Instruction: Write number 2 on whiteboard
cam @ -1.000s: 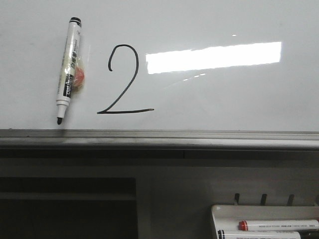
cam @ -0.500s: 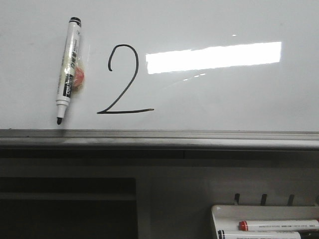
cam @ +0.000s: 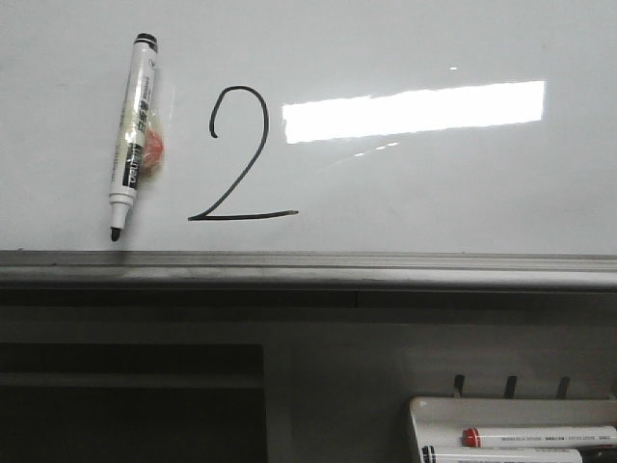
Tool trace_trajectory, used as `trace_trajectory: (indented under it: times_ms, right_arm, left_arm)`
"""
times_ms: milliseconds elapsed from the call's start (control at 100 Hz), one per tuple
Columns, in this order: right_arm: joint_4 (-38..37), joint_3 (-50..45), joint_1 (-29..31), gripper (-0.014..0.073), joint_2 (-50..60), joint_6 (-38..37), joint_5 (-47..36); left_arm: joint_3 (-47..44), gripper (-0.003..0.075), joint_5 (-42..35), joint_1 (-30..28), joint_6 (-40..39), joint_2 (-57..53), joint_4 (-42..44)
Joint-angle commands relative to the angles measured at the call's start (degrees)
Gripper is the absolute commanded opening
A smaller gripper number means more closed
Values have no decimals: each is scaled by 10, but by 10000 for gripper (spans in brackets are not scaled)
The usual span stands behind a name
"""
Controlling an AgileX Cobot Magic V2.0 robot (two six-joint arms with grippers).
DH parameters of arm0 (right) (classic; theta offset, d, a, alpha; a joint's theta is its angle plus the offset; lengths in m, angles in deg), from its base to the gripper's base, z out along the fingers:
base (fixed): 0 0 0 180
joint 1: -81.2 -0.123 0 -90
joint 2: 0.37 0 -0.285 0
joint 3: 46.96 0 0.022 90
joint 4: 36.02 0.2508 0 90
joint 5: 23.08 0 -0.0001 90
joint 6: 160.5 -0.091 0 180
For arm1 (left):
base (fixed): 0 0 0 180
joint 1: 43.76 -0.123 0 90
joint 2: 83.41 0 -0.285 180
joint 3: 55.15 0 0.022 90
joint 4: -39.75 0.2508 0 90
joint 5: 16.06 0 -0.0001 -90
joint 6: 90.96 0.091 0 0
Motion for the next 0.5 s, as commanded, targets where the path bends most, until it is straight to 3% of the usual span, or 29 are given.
trace_trajectory:
  times_ms: [0,340,490]
  right_arm:
    - [3,14,3,-68,-4,1,-50]
    - [3,14,3,-68,-4,1,-50]
    - [3,14,3,-68,-4,1,-50]
  left_arm:
    - [-10,-20,-60,-39,-5,5,37]
    - [-47,-20,113,-225,-5,-81,40]
    - [-79,-20,155,-295,-46,-117,96]
